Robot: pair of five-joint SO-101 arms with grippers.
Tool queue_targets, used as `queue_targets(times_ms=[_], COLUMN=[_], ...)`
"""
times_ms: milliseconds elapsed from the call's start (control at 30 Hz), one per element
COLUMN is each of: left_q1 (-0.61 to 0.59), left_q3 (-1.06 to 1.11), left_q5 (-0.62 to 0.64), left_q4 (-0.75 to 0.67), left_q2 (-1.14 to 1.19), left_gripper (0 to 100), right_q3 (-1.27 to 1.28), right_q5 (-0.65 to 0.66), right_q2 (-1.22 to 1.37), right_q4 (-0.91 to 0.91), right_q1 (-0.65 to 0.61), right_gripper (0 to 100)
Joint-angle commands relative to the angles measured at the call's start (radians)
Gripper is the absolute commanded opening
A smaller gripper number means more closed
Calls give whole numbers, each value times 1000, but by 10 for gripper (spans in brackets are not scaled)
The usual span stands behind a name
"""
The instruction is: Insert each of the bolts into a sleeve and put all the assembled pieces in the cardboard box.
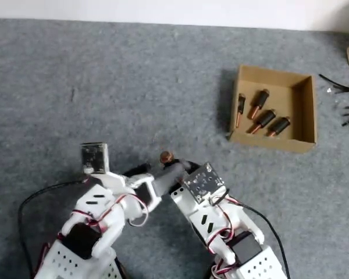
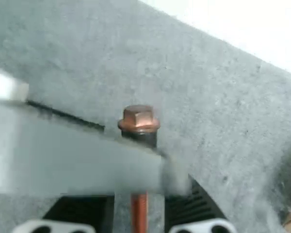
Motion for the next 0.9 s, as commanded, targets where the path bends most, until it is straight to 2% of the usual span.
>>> queue_targets(times_ms=[0, 200, 300, 400, 500, 600, 700, 767, 867], left_q1=[-53, -117, -166, -266, -341, -357, -363, -363, -363], left_q3=[-81, -206, -202, -122, -18, 41, 68, 73, 76], left_q5=[69, 141, 146, 140, 68, -3, -9, -12, -94], left_q4=[3, -21, -21, -25, -60, -130, -190, -198, -221], left_q2=[-13, -13, -13, -13, -13, -13, -13, -13, -13], left_gripper=[563, 563, 563, 563, 563, 543, 436, 319, 126], right_q3=[39, 39, 44, 61, 90, 94, 93, 91, 54], right_q5=[6, 6, 3, 0, 6, 8, 3, 0, 3], right_q2=[-16, -16, -16, -16, -16, -16, -13, -15, -5], right_q4=[-8, -47, -127, -166, -231, -260, -260, -259, -260], right_q1=[8, 101, 163, 214, 245, 272, 338, 390, 409], right_gripper=[5, 5, 5, 5, 5, 5, 5, 5, 5])
